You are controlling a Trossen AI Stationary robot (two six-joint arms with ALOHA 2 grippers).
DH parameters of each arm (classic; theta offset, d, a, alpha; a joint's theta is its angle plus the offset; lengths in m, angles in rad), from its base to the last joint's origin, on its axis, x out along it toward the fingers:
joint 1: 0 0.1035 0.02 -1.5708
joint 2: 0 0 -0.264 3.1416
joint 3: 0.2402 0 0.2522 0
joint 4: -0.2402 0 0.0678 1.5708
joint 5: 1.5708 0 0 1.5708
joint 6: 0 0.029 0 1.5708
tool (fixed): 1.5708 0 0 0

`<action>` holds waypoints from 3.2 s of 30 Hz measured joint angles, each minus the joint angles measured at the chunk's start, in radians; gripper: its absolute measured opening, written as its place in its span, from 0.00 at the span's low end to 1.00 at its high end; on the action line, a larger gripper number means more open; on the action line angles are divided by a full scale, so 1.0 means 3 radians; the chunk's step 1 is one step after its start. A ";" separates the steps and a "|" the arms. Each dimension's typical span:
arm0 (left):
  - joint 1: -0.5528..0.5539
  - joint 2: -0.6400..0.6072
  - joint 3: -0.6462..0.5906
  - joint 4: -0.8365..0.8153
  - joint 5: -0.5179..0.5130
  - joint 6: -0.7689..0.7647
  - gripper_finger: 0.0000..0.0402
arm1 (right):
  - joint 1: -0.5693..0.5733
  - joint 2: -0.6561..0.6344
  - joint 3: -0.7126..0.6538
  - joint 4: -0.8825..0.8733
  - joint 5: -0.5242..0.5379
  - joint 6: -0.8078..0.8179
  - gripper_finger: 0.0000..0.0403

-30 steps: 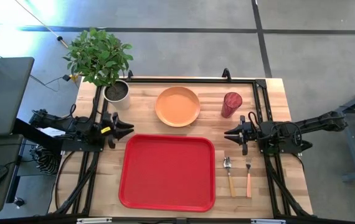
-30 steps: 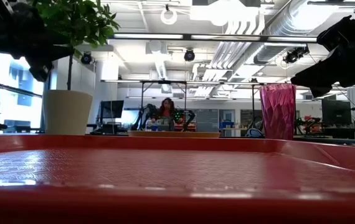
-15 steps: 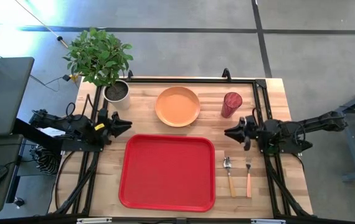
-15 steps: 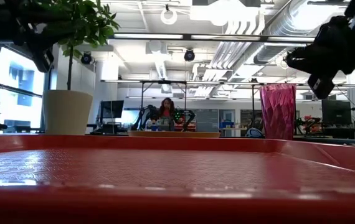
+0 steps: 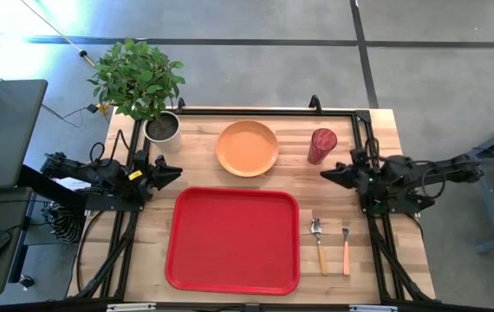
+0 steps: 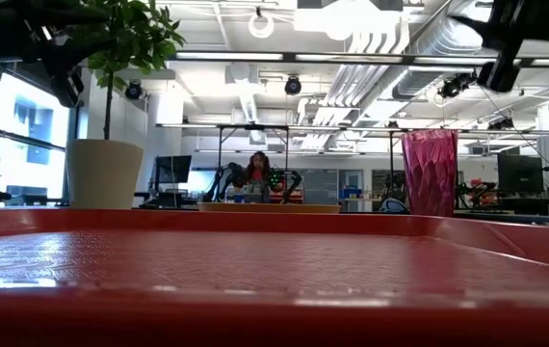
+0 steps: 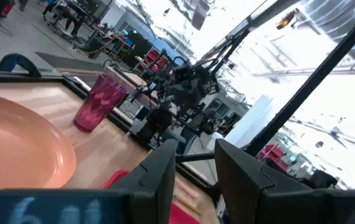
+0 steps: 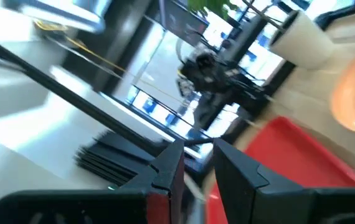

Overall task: Pick and place plate/cup/fork/spoon on tray
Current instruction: Put the yellow spoon to the right on the orange tray

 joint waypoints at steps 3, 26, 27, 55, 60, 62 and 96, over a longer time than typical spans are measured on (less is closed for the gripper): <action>0.0000 0.0001 0.0000 -0.0001 0.0001 0.0001 0.26 | 0.0034 0.0041 0.0177 0.0002 0.0003 0.0013 0.19; 0.0000 0.0001 0.0000 -0.0029 0.0001 -0.0001 0.26 | 0.0959 0.2263 0.2139 -0.2828 -0.0003 0.2015 0.19; 0.0000 0.0001 0.0000 -0.0027 0.0001 0.0000 0.26 | 0.1003 0.2347 0.2188 -0.2907 -0.0008 0.2108 0.19; 0.0000 0.0000 0.0000 -0.0029 -0.0006 0.0000 0.26 | 0.1633 0.3740 0.2373 -0.3474 -0.0584 0.3153 0.22; 0.0000 0.0001 0.0000 -0.0029 -0.0014 0.0000 0.26 | 0.1636 0.4001 0.2373 -0.3473 -0.0700 0.3152 0.30; 0.0000 0.0001 0.0000 -0.0029 -0.0015 0.0000 0.26 | 0.1636 0.4089 0.2373 -0.3472 -0.0737 0.3149 0.34; 0.0001 0.0000 0.0000 -0.0029 -0.0052 0.0000 0.26 | 0.1624 0.4893 0.2380 -0.3147 -0.0718 0.3283 0.23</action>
